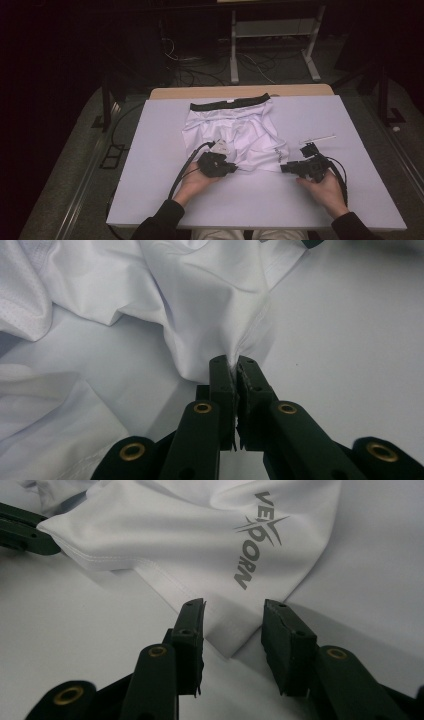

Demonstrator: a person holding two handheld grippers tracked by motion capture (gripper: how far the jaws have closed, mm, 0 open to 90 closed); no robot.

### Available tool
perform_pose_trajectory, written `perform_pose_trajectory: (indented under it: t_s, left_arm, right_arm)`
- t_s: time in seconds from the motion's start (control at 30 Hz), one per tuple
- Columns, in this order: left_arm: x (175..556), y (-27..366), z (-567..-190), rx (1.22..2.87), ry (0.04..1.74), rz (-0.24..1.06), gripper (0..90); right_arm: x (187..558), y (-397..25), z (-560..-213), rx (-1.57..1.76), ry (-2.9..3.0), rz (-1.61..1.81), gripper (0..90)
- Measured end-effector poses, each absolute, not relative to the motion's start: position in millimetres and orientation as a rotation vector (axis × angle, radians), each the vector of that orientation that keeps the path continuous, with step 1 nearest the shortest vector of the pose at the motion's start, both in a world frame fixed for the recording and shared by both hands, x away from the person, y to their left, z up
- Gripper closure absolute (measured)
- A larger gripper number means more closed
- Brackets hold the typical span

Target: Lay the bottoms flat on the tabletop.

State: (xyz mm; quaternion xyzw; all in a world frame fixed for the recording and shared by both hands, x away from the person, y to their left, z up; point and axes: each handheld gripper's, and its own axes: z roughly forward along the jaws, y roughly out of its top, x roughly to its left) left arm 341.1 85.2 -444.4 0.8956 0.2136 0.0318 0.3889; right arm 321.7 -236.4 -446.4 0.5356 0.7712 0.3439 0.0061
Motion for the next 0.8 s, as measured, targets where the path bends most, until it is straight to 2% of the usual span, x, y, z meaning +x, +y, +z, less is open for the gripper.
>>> perform_pose_trajectory:
  t_s: [0.17,0.37,0.5,0.67,0.8]
  left_arm:
    - [341,85,-444,2.278,0.54,0.083,86.3]
    - [341,83,-445,2.282,0.536,0.079,86.2]
    - [340,82,-446,2.285,0.533,0.079,86.3]
    - [340,83,-445,2.28,0.539,0.078,86.3]
    - [335,78,-441,2.273,0.539,0.064,86.3]
  right_arm:
    - [317,-228,-445,1.668,2.419,1.033,65.8]
    - [313,-221,-445,1.626,2.393,0.937,80.4]
    - [313,-219,-446,1.621,2.386,0.927,86.1]
    - [317,-226,-446,1.667,2.434,0.99,87.4]
    - [317,-248,-439,1.685,2.448,1.114,87.5]
